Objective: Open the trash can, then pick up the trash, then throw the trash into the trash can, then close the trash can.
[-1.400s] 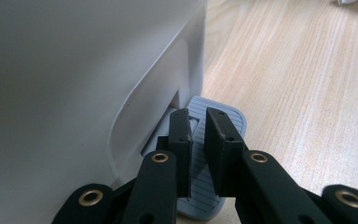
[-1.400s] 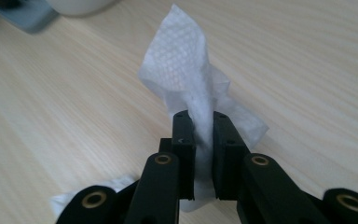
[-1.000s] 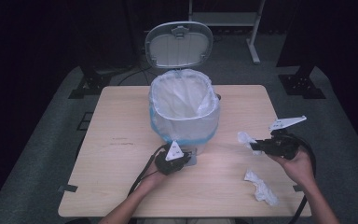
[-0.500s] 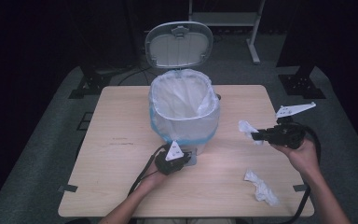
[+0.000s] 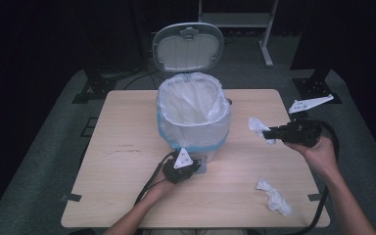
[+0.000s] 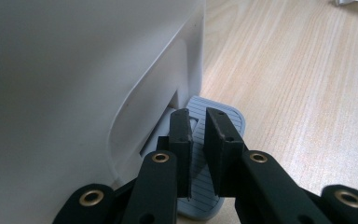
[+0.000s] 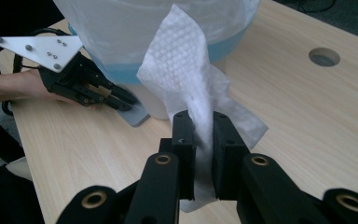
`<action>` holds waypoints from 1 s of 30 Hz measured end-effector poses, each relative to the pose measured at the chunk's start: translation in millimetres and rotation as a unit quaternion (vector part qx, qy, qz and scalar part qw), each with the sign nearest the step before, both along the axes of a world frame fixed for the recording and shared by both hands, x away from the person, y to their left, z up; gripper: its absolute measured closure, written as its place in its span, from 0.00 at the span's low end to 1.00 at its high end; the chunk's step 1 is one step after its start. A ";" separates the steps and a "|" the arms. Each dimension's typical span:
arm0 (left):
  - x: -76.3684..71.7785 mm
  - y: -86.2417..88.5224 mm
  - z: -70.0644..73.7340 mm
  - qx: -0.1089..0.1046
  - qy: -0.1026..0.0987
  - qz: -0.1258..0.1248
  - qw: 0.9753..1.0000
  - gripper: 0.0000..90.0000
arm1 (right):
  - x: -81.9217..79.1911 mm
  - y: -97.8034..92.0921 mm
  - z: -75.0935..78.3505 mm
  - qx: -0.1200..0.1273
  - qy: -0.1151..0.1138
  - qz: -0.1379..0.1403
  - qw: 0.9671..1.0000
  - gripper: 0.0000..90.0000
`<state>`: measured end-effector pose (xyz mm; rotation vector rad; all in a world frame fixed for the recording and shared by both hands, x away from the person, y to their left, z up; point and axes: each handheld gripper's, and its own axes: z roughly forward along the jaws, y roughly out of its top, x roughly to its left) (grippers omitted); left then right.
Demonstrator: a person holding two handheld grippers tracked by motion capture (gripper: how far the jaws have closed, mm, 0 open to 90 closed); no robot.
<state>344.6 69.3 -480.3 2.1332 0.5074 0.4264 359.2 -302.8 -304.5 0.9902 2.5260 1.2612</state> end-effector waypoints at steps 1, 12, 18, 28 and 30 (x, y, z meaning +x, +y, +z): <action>0.0 0.0 0.0 0.000 0.000 0.000 1.000 0.90 | 0.3 1.3 2.7 0.000 0.000 0.000 1.000 0.90; 0.0 -0.1 -0.1 -0.001 0.000 0.000 1.000 0.90 | 0.7 16.2 26.6 -0.010 -0.018 0.018 1.000 0.90; 0.1 0.4 0.3 0.004 0.000 -0.001 1.000 0.90 | 2.1 21.5 41.3 -0.008 -0.022 0.027 0.999 0.90; 0.2 0.2 0.1 0.003 -0.001 -0.001 1.000 0.90 | 7.4 35.6 63.5 -0.010 -0.022 0.045 0.999 0.90; 0.2 0.2 0.1 0.002 -0.001 -0.001 1.000 0.90 | 8.3 39.2 68.1 -0.012 -0.023 0.049 0.998 0.90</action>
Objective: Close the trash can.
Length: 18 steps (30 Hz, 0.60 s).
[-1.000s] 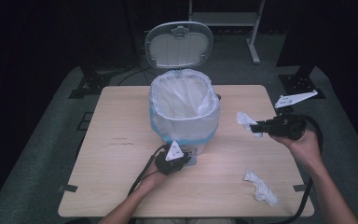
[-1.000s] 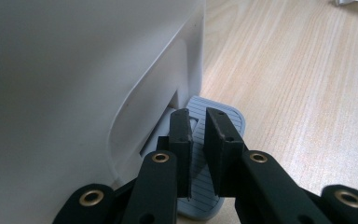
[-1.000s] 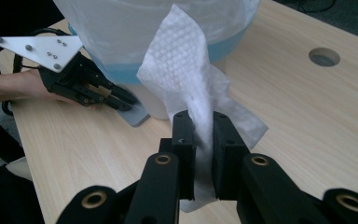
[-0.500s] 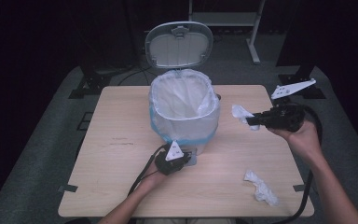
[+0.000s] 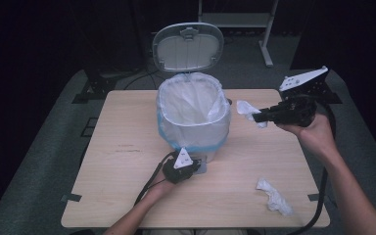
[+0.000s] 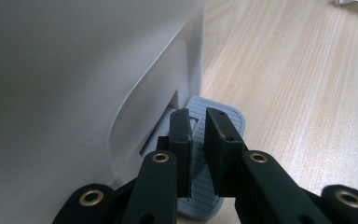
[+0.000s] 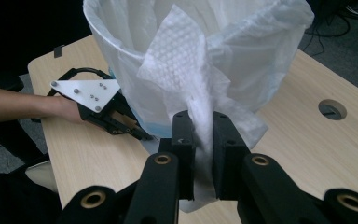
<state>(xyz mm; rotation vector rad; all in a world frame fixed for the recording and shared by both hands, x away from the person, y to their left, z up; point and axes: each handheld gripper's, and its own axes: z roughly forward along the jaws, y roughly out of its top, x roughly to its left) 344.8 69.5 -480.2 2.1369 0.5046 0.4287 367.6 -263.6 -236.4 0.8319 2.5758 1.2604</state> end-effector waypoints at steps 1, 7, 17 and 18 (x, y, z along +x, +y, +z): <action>0.0 0.0 0.0 0.001 0.000 0.000 1.000 0.90 | 0.3 2.3 2.3 -0.001 0.000 0.001 1.000 0.90; -0.1 0.0 0.0 0.000 0.000 0.001 1.000 0.90 | 3.9 16.1 17.0 -0.002 -0.003 0.017 1.000 0.90; 0.0 0.0 0.0 0.000 0.000 0.000 1.000 0.90 | 13.9 33.4 36.3 0.000 -0.004 0.032 0.999 0.90; 0.0 0.0 0.0 0.000 0.000 0.000 1.000 0.90 | 15.1 34.9 37.7 0.002 -0.005 0.034 0.999 0.90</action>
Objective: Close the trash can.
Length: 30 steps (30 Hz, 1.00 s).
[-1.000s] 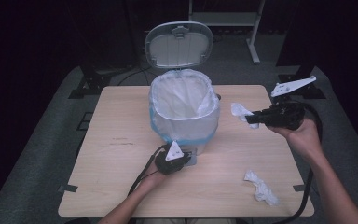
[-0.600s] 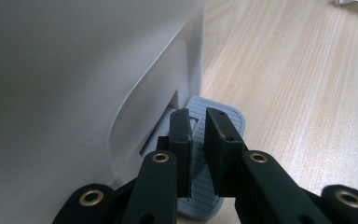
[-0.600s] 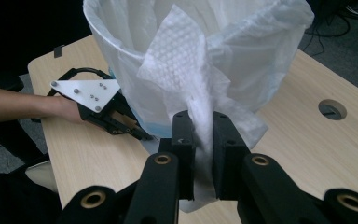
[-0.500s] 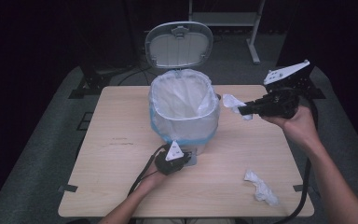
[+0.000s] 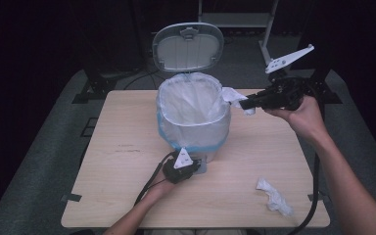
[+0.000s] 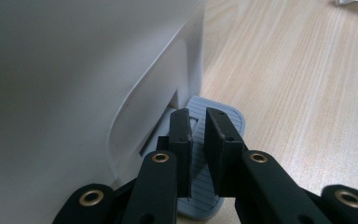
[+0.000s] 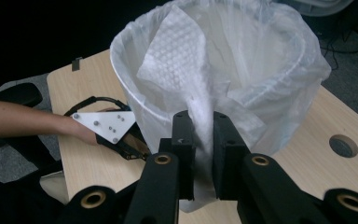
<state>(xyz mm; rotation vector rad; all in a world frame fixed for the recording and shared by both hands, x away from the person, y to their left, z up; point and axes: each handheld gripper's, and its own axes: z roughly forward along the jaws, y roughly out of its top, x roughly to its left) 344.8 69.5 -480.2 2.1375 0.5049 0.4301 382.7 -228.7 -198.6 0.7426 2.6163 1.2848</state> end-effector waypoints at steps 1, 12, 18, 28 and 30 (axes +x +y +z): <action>0.0 0.0 0.0 0.000 0.000 0.000 1.000 0.90 | 1.0 1.7 1.4 0.001 0.000 0.001 1.000 0.90; 0.0 0.1 0.1 0.000 0.000 0.000 1.000 0.90 | 12.6 25.8 12.1 -0.003 0.002 0.019 1.000 0.90; 0.0 0.1 0.1 0.000 0.000 0.000 1.000 0.90 | 18.4 37.1 16.4 -0.011 0.006 0.026 1.000 0.90; 0.0 0.1 0.1 0.000 0.000 0.000 1.000 0.90 | 29.9 59.9 18.0 -0.021 0.009 0.040 0.999 0.90; 0.1 0.1 0.1 0.000 0.000 0.000 1.000 0.90 | 32.3 65.0 17.5 -0.022 0.011 0.041 0.999 0.89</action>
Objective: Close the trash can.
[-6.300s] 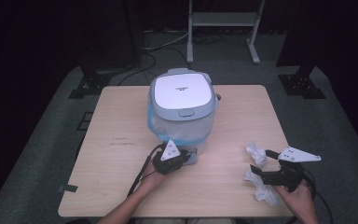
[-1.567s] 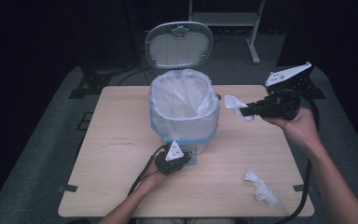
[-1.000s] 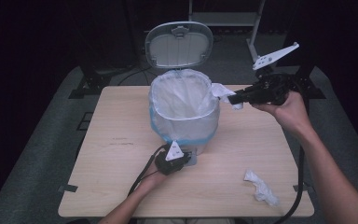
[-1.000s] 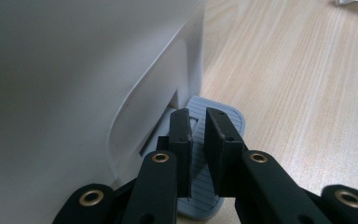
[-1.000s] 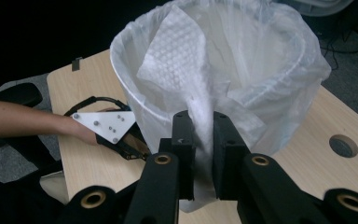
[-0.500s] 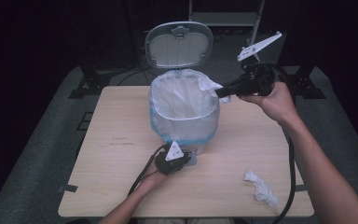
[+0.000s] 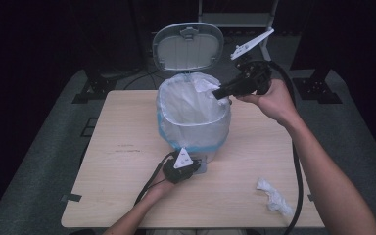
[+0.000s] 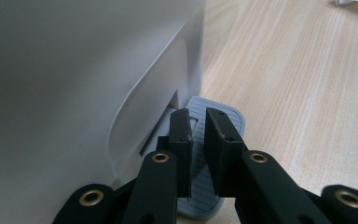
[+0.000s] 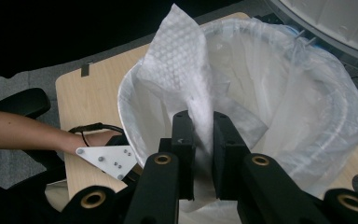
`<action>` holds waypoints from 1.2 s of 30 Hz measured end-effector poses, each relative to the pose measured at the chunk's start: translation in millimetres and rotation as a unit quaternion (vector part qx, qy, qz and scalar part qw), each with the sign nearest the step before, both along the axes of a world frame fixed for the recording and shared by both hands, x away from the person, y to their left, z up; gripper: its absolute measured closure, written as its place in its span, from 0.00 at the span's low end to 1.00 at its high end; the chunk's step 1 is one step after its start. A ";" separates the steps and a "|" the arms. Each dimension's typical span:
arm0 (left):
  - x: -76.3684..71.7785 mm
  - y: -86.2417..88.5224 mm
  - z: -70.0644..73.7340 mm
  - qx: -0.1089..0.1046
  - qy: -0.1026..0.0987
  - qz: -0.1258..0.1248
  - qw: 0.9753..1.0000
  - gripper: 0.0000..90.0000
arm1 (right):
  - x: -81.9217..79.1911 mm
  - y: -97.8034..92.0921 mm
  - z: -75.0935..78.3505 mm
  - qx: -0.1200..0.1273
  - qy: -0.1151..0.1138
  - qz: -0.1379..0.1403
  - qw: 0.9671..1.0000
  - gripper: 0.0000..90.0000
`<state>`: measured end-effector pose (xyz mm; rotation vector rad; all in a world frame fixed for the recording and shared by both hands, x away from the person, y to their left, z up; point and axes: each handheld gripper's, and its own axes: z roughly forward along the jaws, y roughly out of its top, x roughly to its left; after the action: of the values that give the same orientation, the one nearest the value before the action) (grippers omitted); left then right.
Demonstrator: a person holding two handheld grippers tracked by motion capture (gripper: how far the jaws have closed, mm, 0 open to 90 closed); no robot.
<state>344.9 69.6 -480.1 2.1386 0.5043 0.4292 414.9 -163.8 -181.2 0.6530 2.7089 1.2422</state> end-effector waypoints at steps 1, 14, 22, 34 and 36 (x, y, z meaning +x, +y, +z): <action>0.0 0.0 0.0 0.000 0.000 0.000 1.000 0.90 | 1.6 2.3 -0.4 -0.001 0.000 0.003 1.000 0.89; 0.1 0.0 0.0 0.000 0.000 0.000 1.000 0.90 | 16.6 26.7 -10.2 -0.010 0.012 0.010 1.000 0.88; 0.1 0.0 0.0 0.000 0.000 0.000 1.000 0.90 | 22.7 36.7 -12.5 -0.012 0.017 0.013 1.000 0.80; 0.0 0.0 0.0 0.000 0.000 0.000 1.000 0.90 | 22.3 33.1 -11.8 -0.015 0.016 0.006 1.000 0.70; 0.0 0.0 0.0 0.000 0.000 0.000 1.000 0.90 | 21.7 32.7 -11.7 -0.013 0.016 0.006 1.000 0.68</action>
<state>344.9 69.6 -480.1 2.1385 0.5032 0.4293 436.6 -131.1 -192.9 0.6594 2.7545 1.2067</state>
